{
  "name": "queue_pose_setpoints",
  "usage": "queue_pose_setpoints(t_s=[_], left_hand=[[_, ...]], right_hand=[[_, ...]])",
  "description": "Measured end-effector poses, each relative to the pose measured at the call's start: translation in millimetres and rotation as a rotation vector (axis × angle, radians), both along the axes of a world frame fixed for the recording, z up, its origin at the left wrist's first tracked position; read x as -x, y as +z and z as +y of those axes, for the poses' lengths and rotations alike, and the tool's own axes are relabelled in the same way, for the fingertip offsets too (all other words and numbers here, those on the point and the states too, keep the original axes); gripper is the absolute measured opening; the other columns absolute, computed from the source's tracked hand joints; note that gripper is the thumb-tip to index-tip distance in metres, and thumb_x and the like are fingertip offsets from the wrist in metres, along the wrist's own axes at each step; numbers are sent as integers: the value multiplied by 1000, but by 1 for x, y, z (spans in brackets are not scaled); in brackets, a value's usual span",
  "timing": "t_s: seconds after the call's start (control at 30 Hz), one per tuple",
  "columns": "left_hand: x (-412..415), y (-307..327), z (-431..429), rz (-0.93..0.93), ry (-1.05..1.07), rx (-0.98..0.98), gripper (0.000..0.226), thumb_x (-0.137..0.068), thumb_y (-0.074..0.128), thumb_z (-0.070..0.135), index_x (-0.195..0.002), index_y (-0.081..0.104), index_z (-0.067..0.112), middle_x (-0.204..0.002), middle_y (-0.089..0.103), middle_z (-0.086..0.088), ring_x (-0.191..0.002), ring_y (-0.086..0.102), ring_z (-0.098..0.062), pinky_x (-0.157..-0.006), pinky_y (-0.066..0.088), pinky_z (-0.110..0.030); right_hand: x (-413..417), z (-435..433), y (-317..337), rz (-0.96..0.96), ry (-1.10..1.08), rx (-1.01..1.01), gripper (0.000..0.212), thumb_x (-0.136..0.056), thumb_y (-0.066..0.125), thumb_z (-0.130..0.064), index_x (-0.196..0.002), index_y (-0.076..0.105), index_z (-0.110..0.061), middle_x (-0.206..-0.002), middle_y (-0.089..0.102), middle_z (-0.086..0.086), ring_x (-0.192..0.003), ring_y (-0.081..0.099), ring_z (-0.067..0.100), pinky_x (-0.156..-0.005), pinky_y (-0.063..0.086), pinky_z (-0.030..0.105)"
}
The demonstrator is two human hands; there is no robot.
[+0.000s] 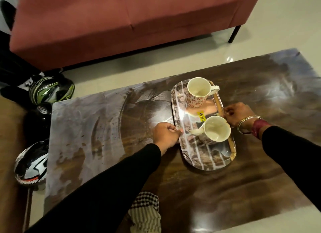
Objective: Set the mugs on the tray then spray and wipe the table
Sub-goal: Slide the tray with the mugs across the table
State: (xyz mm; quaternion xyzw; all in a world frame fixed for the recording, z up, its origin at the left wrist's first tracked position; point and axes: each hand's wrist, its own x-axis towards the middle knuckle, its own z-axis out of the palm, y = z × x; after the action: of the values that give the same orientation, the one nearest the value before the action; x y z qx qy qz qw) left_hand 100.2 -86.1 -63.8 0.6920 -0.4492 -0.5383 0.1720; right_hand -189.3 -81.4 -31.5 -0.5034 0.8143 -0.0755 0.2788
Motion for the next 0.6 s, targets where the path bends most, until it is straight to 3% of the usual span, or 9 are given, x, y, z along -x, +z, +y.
queue_pose_setpoints(t_s=[0.13, 0.3, 0.43, 0.6], left_hand=[[24, -6, 10, -44, -6, 34, 22, -72, 92, 23, -65, 71, 18, -73, 77, 5, -69, 78, -17, -71, 67, -40], [32, -6, 14, -114, -36, 75, 20, -76, 89, 28, -71, 73, 19, -74, 74, 8, -63, 66, -5, -65, 53, -18], [31, -14, 17, -138, -47, 103, 21, -77, 88, 29, -68, 73, 18, -71, 73, 8, -64, 64, -6, -69, 52, -20], [26, -18, 19, -105, -84, 130, 21, -78, 88, 32, -73, 76, 16, -74, 78, 5, -70, 74, -9, -74, 63, -27]], right_hand=[[22, 1, -9, 29, 19, -6, 12, -82, 77, -28, -83, 78, -16, -78, 76, 9, -75, 72, 30, -73, 59, 38], [28, 4, -24, 0, -19, -17, 8, -80, 81, -31, -83, 78, -24, -76, 75, 1, -67, 70, 18, -71, 56, 30], [26, 4, -31, -1, -37, -46, 17, -79, 83, -34, -91, 80, -24, -83, 77, 1, -77, 72, 22, -76, 59, 34], [29, 10, -32, -26, -52, 4, 9, -81, 83, -29, -89, 81, -26, -76, 77, -2, -65, 71, 14, -64, 51, 20]])
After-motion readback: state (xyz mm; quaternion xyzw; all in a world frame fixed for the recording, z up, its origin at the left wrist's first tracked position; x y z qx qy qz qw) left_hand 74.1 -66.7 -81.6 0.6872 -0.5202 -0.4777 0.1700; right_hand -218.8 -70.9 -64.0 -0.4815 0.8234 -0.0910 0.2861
